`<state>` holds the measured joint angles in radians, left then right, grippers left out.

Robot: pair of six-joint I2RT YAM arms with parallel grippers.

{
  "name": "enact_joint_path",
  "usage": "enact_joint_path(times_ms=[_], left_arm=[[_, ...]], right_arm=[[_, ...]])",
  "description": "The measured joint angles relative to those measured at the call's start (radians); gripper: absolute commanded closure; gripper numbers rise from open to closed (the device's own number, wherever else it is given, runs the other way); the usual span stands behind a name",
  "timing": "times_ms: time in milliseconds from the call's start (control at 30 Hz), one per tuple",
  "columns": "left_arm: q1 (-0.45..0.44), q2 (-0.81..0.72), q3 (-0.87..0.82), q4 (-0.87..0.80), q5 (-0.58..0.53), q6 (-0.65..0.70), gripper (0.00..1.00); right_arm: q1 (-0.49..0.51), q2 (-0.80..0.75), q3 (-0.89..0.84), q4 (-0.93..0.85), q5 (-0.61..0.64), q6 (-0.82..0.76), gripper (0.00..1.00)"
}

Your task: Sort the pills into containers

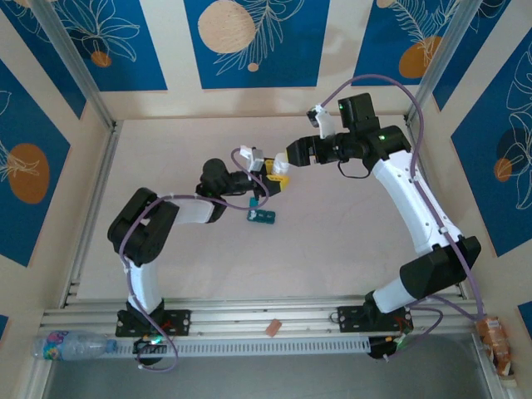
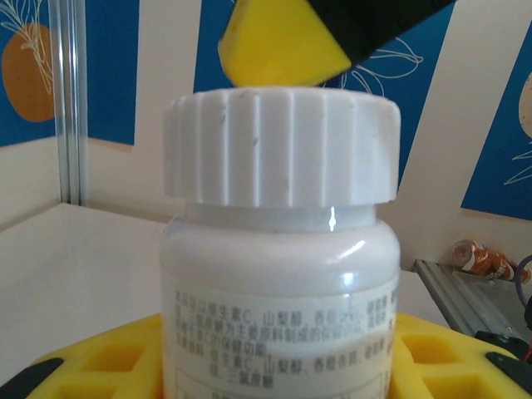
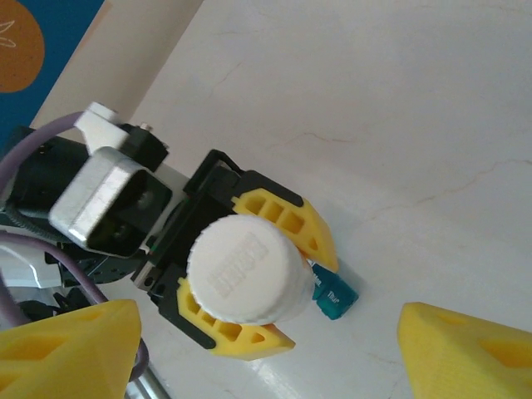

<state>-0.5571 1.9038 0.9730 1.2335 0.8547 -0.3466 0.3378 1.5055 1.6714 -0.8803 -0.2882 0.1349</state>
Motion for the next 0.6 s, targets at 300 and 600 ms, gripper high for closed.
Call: enact_joint_path(times_ms=[300,600], left_arm=[[0.001,0.003,-0.004,-0.008,0.015,-0.004,1.0],[0.001,0.003,0.01,-0.018,0.043,-0.016,1.0]], right_arm=[[0.004,0.072,0.109,-0.054,0.035,-0.081,0.19],[0.042,0.178,0.28,-0.171,0.072,-0.173,0.19]])
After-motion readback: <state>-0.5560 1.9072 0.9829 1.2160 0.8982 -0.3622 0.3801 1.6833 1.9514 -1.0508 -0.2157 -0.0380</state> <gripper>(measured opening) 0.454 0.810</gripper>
